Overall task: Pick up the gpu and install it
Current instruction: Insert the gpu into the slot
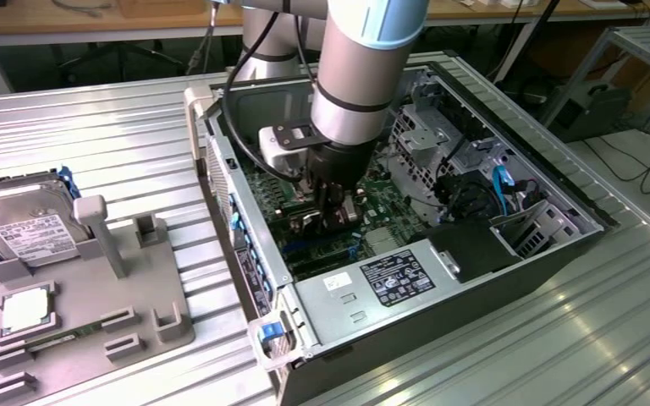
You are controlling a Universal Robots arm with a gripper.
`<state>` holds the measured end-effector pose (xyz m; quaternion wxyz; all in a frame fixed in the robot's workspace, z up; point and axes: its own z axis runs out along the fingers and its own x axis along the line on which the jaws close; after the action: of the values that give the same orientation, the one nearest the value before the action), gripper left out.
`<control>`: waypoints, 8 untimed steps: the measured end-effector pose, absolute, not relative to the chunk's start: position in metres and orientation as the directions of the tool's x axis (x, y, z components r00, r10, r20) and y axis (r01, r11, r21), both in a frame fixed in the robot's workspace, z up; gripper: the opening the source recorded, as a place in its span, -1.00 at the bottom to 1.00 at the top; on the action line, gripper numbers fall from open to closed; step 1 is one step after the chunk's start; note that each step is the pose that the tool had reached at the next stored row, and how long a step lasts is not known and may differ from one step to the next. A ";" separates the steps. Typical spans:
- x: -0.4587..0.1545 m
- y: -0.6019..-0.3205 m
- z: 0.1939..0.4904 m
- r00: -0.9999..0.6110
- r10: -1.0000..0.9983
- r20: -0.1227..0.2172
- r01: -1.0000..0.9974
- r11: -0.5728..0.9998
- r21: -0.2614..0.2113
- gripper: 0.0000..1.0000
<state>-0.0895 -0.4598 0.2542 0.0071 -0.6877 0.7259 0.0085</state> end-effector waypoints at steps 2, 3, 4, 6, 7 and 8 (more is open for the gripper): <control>-0.090 -0.460 0.258 -0.054 -0.998 -0.020 -0.999 0.054 0.004 -0.47; -0.090 -0.460 0.258 -0.054 -0.998 -0.020 -0.999 0.054 0.004 -0.47; -0.090 -0.460 0.258 -0.054 -0.998 -0.020 -0.999 0.054 0.004 -0.47; -0.090 -0.460 0.258 -0.054 -0.998 -0.020 -0.999 0.054 0.004 -0.47; -0.090 -0.460 0.258 -0.054 -0.998 -0.019 -0.999 0.054 0.004 -0.47; -0.089 -0.460 0.258 -0.054 -0.998 -0.019 -0.999 0.054 0.004 -0.47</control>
<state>-0.0895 -0.4600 0.2579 0.0057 -0.6877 0.7259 0.0080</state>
